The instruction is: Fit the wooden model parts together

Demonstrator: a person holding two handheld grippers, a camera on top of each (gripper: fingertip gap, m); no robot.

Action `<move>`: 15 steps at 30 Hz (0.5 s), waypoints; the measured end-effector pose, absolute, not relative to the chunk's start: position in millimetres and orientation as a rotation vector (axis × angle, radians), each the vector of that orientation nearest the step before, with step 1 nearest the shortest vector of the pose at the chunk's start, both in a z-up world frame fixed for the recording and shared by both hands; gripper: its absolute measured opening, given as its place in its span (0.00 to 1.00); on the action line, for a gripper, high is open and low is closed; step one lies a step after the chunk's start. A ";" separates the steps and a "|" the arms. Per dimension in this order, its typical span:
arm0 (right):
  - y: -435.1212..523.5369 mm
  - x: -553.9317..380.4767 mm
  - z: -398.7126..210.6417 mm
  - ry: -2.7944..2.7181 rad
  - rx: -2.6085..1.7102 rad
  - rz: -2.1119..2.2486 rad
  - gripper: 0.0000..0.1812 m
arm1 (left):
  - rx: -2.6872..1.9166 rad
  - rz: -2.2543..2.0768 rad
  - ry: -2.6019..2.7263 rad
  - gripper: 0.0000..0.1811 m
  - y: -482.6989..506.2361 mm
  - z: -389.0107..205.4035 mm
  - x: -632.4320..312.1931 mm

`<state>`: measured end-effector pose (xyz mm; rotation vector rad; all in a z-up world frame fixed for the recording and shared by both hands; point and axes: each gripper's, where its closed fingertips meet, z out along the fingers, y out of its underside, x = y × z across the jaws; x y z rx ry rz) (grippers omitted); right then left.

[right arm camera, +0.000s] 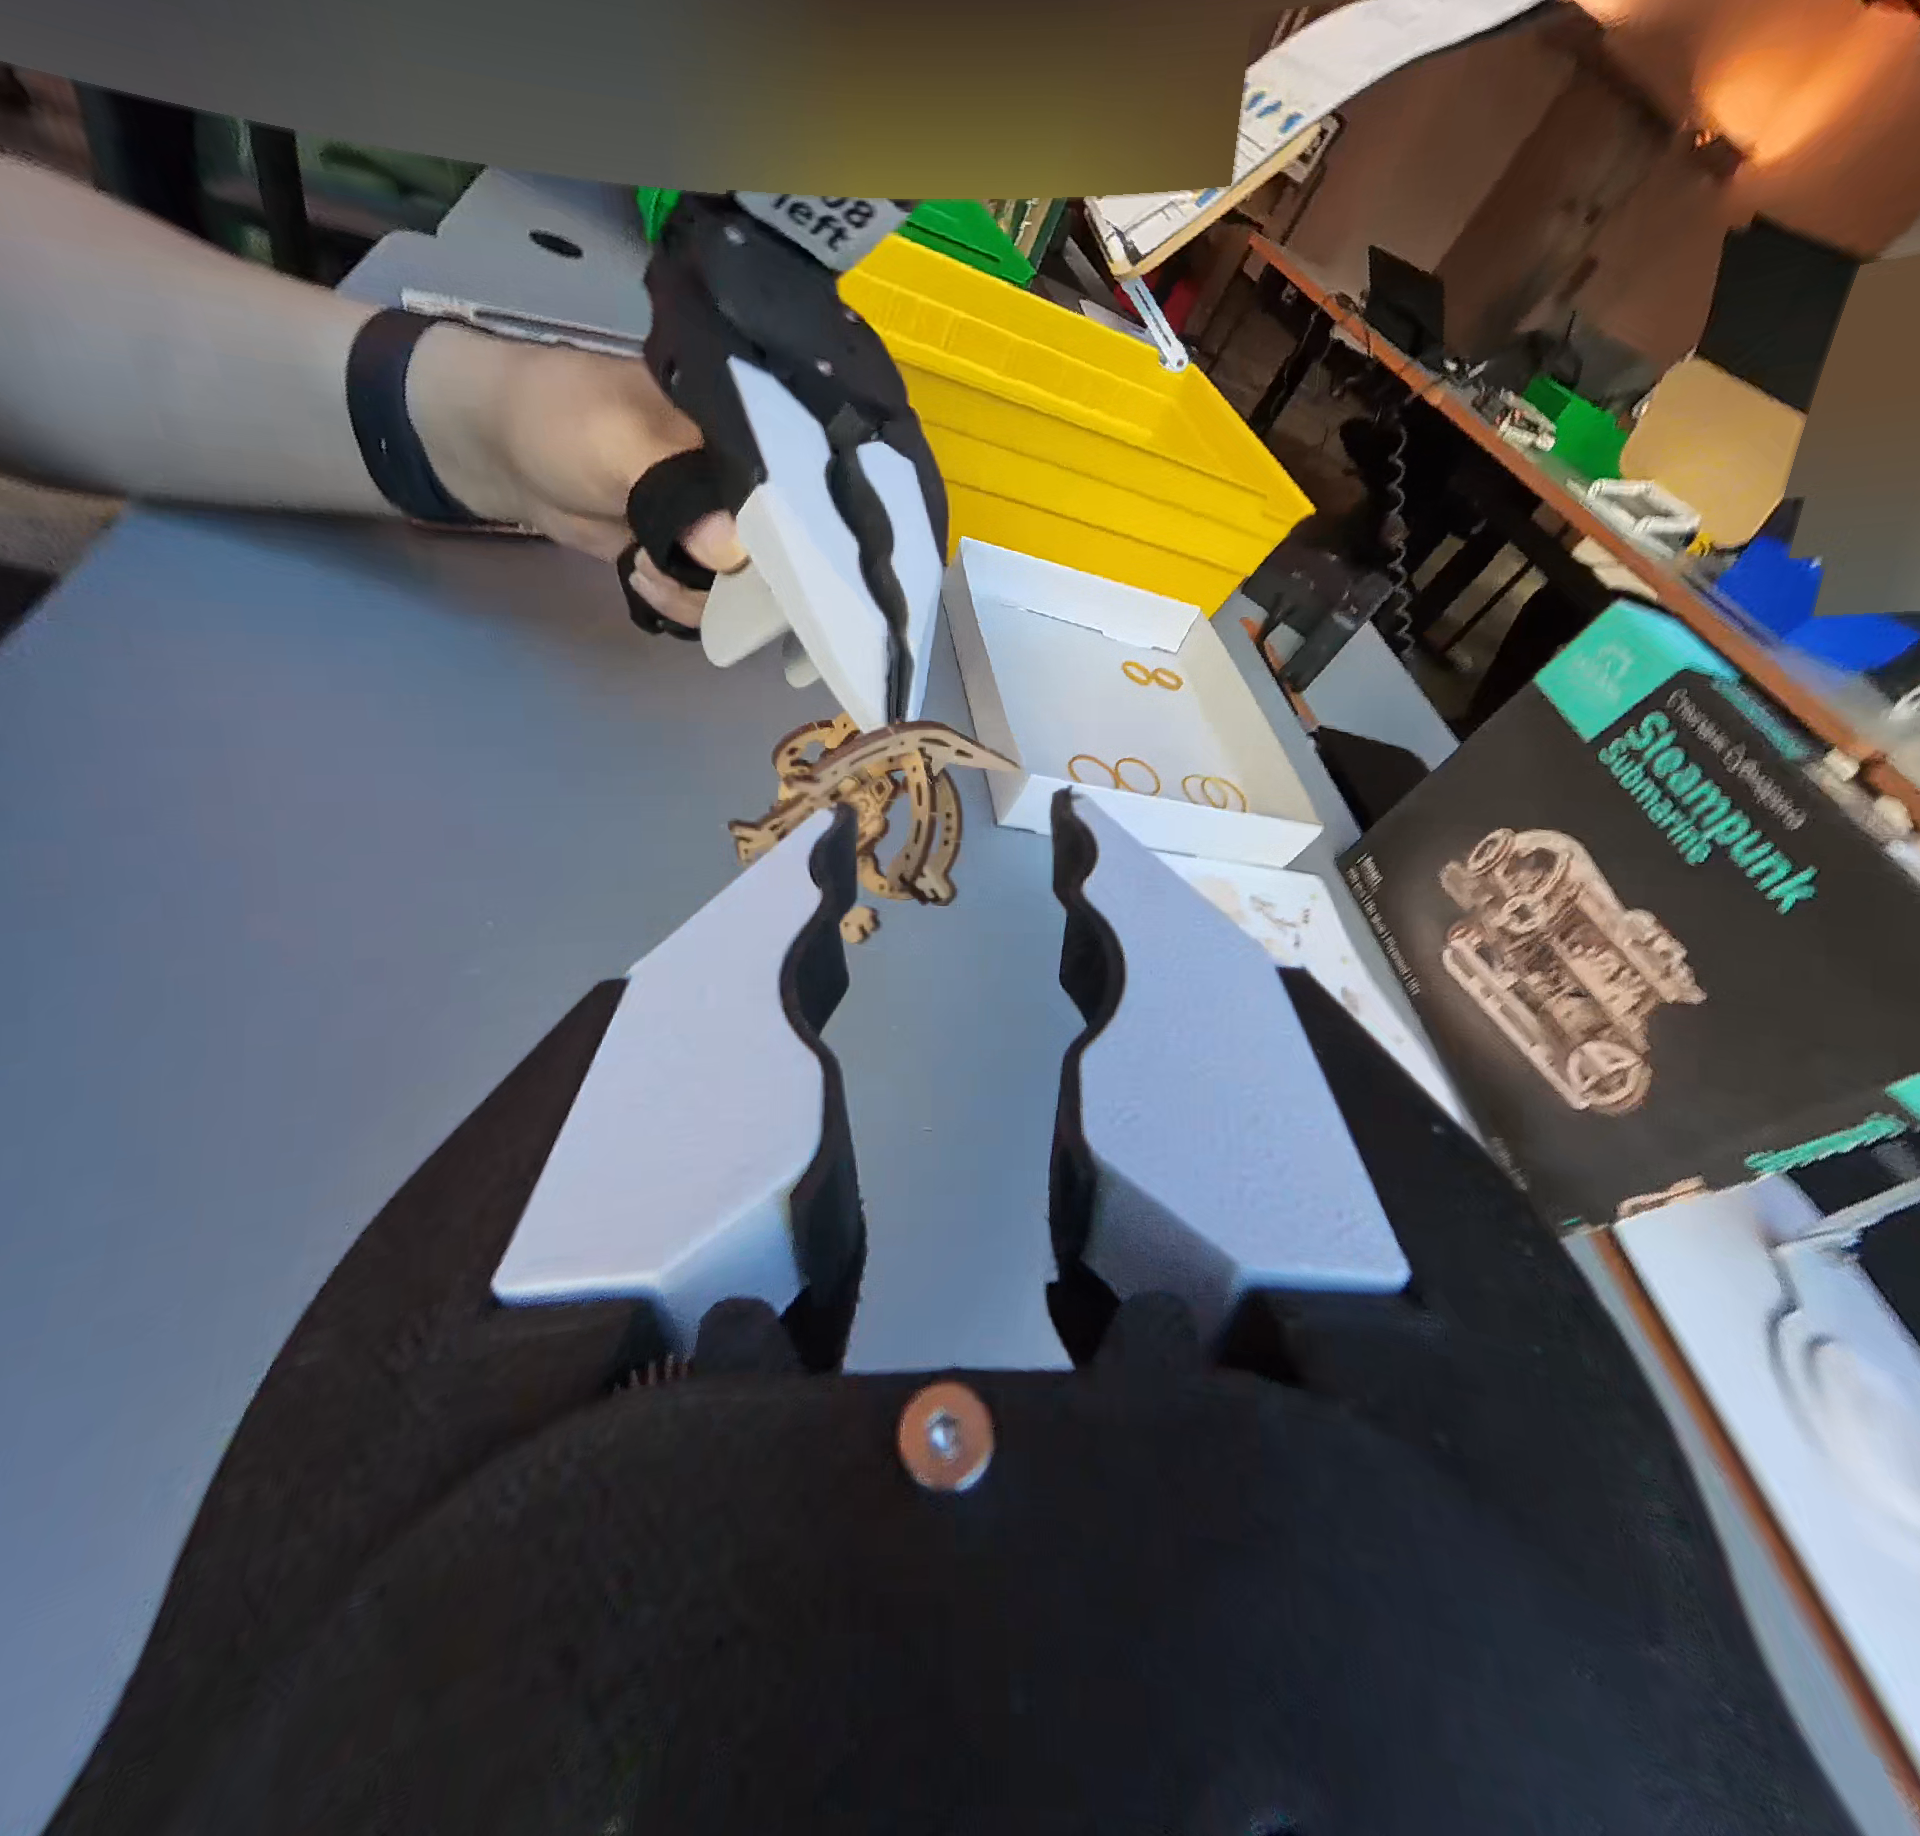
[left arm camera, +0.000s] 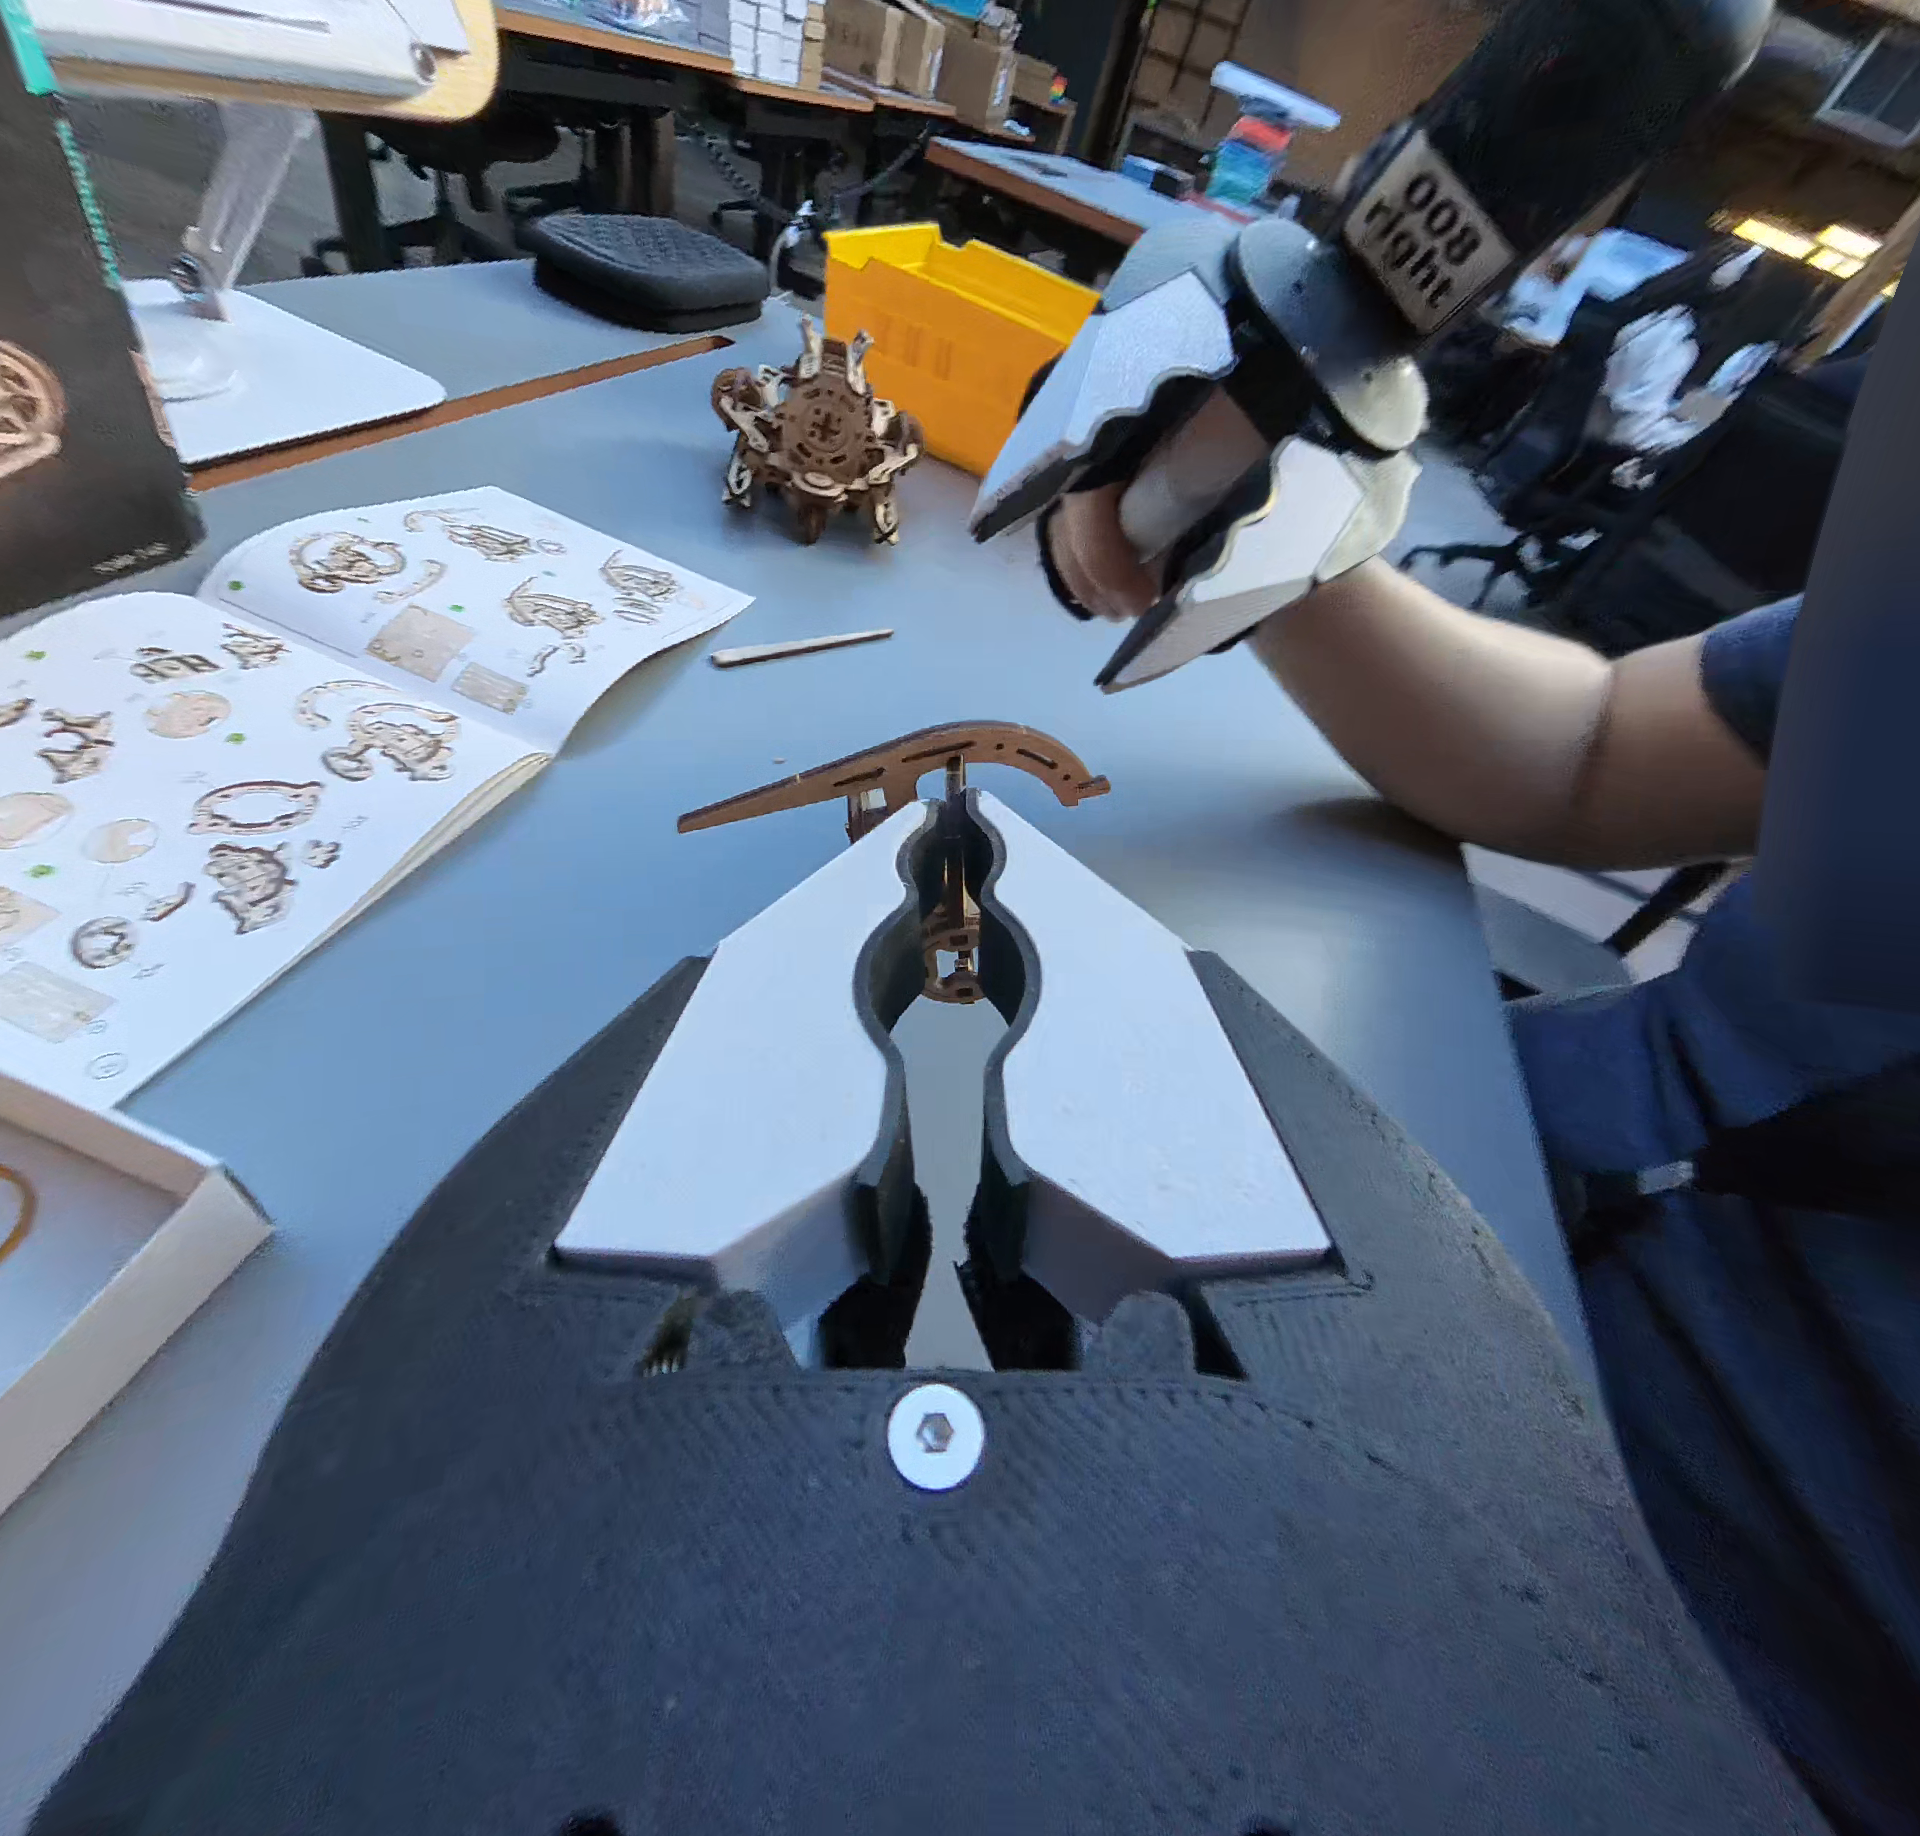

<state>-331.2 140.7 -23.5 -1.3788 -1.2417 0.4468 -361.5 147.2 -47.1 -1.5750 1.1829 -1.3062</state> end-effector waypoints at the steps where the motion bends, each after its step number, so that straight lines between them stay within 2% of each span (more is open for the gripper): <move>1: 140.4 -331.8 -20.9 -1.290 -1.353 0.427 0.20 | -1.583 -1.384 1.171 0.00 144.8 -41.7 -359.9; 4: 141.7 -335.9 -3.8 -1.352 -1.290 0.446 0.24 | -1.599 -1.557 1.135 0.00 143.5 -23.5 -354.4; 11: 144.8 -333.5 22.7 -1.449 -1.191 0.349 0.23 | -1.630 -1.824 1.161 0.00 137.5 17.0 -335.7; 15: 142.7 -326.9 35.3 -1.451 -1.186 0.350 0.17 | -1.617 -1.848 1.209 0.00 137.1 29.5 -317.9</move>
